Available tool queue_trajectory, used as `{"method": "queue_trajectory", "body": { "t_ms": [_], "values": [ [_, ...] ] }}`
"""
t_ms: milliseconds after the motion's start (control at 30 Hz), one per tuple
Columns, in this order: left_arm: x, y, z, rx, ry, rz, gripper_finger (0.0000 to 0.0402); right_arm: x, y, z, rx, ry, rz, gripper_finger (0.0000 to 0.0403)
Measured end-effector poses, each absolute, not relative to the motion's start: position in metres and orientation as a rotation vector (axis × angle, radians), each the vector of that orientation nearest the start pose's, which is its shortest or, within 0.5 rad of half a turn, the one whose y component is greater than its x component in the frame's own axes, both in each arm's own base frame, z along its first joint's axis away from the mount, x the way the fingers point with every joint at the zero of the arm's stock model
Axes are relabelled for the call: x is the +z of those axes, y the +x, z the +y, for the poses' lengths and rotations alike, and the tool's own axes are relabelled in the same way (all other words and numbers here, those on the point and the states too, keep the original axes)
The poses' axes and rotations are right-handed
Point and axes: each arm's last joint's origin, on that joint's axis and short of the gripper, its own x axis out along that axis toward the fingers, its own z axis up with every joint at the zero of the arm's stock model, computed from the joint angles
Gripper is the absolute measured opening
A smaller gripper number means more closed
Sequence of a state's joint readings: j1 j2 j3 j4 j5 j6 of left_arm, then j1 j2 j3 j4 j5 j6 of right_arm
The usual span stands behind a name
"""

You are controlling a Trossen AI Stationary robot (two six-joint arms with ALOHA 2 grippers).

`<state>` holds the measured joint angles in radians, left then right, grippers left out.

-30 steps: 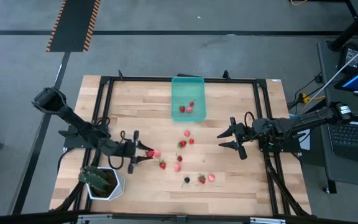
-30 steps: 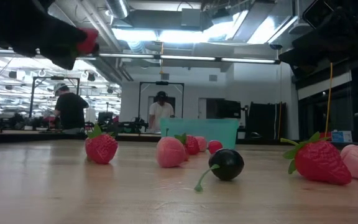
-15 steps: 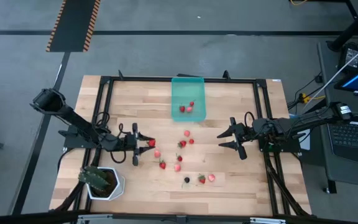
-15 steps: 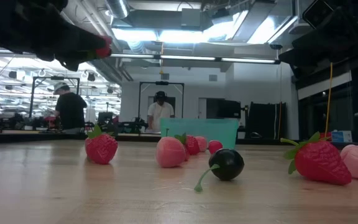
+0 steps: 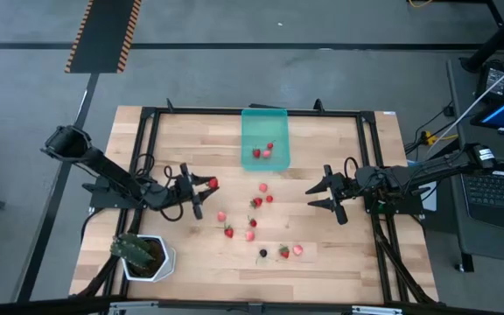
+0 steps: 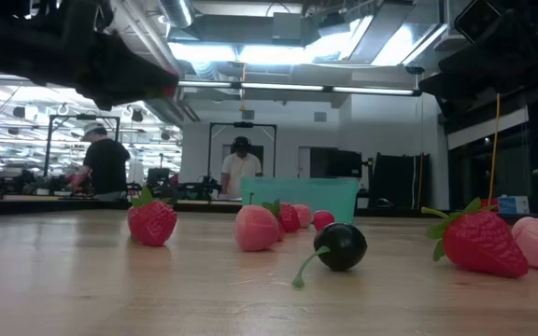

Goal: Pick and placing Produce into tupperware
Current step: Put the red strawberry into the blue bin

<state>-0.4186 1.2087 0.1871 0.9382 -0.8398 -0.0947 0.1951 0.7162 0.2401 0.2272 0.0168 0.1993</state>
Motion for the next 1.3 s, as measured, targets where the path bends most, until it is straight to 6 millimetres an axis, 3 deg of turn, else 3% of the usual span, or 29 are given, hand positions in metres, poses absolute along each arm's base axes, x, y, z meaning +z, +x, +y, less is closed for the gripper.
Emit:
{"method": "queue_trajectory", "body": {
  "t_ms": [267, 700, 1300],
  "values": [
    [0.171, 0.194, -0.048, 0.402, -0.058, 0.038, 0.0132, 0.194, 0.157, 0.029, 0.110, 0.163, 0.259, 0.0178],
    [0.183, 0.222, -0.005, 0.413, -0.047, 0.061, 0.0132, 0.194, 0.157, 0.029, 0.112, 0.143, 0.258, 0.0178],
    [0.177, 0.300, 0.060, 0.325, -0.054, 0.173, 0.0132, 0.193, 0.157, 0.029, 0.111, 0.145, 0.268, 0.0178]
  ]
}}
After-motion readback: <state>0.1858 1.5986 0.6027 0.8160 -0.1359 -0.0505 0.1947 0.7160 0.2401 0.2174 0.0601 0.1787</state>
